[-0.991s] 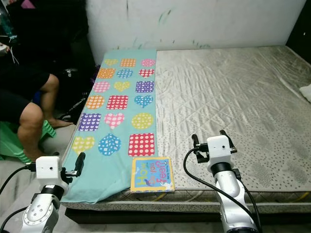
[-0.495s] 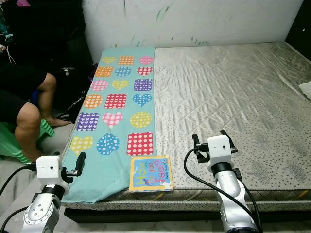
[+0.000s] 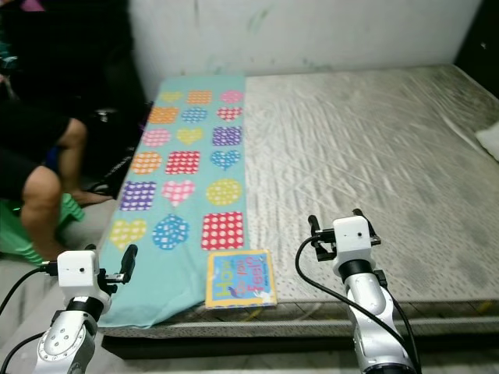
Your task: Clean up the room
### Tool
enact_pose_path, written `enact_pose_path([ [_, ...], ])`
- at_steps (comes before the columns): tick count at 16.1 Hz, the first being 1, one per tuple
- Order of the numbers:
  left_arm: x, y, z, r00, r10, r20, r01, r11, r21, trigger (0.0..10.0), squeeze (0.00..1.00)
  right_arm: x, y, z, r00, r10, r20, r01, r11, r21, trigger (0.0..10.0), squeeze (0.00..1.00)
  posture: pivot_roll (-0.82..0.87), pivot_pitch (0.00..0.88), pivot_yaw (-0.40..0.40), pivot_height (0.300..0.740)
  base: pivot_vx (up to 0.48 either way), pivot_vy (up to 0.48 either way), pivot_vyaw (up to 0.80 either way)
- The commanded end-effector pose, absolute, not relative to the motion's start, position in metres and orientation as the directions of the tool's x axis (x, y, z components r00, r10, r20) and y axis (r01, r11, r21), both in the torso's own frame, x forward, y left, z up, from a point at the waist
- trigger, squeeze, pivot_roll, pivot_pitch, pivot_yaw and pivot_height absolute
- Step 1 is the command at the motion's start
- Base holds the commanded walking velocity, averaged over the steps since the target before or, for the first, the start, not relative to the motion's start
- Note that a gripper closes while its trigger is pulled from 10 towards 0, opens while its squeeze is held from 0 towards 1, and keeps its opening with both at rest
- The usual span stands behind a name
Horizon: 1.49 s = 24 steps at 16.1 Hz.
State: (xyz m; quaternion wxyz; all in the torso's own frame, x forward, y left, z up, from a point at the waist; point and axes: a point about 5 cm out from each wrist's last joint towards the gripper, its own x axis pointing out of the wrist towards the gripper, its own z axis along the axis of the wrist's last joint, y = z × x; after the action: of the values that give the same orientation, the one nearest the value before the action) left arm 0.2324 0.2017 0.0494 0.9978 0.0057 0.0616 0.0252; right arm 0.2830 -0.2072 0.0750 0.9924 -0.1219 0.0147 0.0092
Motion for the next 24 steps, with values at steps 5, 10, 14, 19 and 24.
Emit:
enact_pose_path([
  [5, 0.2344, 0.2037, 0.0534, 0.992, 0.057, -0.113, -0.056, 0.998, 0.014, 10.0, 0.0, 0.2844, -0.2065, 0.0767, 0.999, 0.03, -0.025, -0.035, 0.972, -0.231, 10.0, 0.0, -0.16, 0.031, 0.046, 0.74, 0.0, 0.0, -0.16],
  [10, 0.234, 0.2033, 0.0539, 0.992, 0.057, -0.112, -0.056, 0.998, 0.009, 10.0, 0.0, 0.2846, -0.2068, 0.075, 0.999, 0.026, -0.04, -0.034, 0.974, -0.222, 10.0, 0.0, -0.15, 0.03, 0.043, 0.74, 0.0, 0.0, -0.63],
  [14, 0.2332, 0.2022, 0.0531, 0.992, 0.054, -0.117, -0.054, 0.999, 0.002, 10.0, 0.0, 0.2832, -0.2079, 0.0747, 0.999, 0.023, -0.041, -0.032, 0.975, -0.222, 10.0, 0.0, -0.16, 0.035, 0.044, 0.74, 0.0, 0.0, -0.71],
  [19, 0.2331, 0.2002, 0.0529, 0.992, 0.041, -0.119, -0.044, 0.999, -0.016, 10.0, 0.0, 0.2832, -0.2085, 0.0746, 0.999, 0.027, -0.044, -0.036, 0.973, -0.227, 10.0, 0.0, -0.16, 0.038, 0.038, 0.74, 0.0, 0.0, 0.0],
  [24, 0.2318, 0.1975, 0.0541, 0.994, 0.013, -0.106, -0.016, 0.999, -0.029, 10.0, 0.0, 0.284, -0.2079, 0.0751, 0.999, 0.029, -0.042, -0.038, 0.973, -0.229, 10.0, 0.0, -0.16, 0.04, 0.037, 0.74, 0.0, 0.0, 0.0],
])
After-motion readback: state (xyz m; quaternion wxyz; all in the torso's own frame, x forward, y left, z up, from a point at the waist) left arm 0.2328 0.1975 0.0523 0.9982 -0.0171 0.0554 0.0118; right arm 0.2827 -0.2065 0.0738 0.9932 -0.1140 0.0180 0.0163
